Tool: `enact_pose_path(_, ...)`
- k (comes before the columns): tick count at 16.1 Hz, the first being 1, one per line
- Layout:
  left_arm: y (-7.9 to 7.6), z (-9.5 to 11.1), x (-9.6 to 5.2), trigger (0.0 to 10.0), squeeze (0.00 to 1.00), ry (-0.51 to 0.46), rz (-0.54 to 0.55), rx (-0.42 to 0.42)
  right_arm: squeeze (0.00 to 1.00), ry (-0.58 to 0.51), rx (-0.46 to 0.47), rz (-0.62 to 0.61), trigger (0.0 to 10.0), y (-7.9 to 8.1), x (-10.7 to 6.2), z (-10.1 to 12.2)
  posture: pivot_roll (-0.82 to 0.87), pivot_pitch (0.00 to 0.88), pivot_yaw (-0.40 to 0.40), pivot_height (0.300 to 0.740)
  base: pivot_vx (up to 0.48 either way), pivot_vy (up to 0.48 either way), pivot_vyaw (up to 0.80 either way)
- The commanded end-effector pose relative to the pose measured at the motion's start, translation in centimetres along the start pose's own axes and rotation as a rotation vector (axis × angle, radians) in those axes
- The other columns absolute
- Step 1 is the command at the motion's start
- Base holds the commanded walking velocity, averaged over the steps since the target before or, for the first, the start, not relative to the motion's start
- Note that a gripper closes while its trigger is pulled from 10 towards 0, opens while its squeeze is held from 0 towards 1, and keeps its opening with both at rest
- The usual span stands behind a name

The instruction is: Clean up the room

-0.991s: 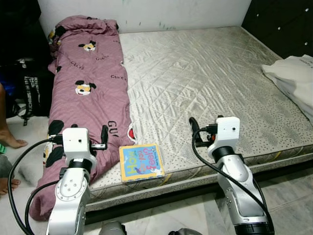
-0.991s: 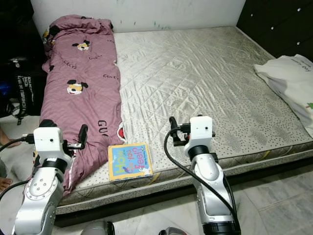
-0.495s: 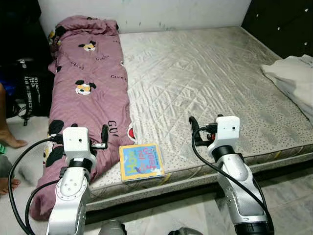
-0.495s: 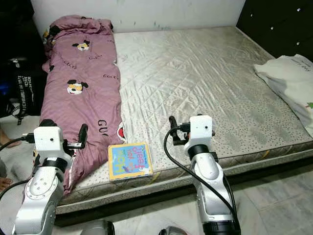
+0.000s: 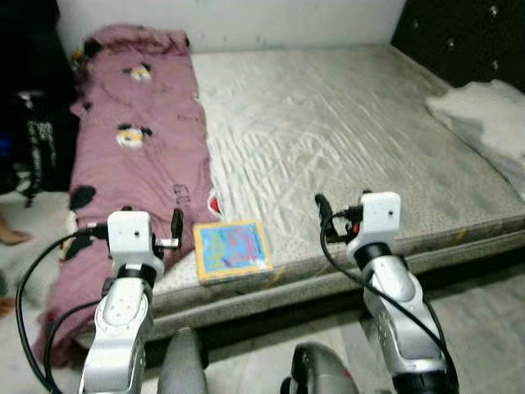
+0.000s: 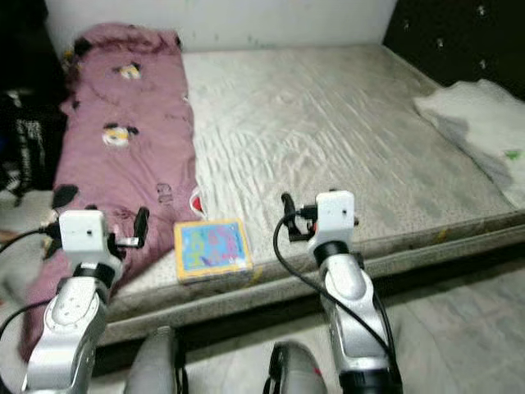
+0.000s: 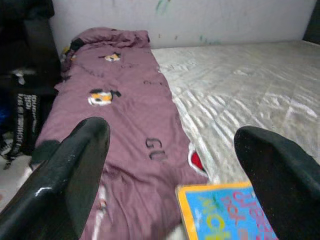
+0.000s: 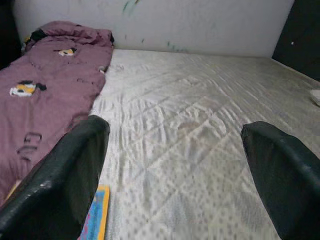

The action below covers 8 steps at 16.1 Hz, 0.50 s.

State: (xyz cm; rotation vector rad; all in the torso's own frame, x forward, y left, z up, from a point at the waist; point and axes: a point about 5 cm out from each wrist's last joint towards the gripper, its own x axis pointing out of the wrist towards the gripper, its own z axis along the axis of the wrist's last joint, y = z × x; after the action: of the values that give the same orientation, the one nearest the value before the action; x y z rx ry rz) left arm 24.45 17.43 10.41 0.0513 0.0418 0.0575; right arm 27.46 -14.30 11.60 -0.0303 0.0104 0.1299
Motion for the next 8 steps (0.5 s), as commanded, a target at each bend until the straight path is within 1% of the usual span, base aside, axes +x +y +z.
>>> enact_pose_path(1,0.01,-0.09,0.10,10.0,0.00,0.010,0.003,0.009,0.00,0.007,0.000,-0.004,10.0,-0.14,0.07,-0.08,0.03,0.036,-0.039,0.580,0.000,0.000,0.00)
enact_pose_path(8,0.10,-0.04,0.15,10.0,0.00,0.006,0.013,0.013,0.00,0.012,-0.006,0.006,10.0,-0.01,0.18,-0.16,0.03,0.040,-0.040,0.580,0.000,0.000,0.00)
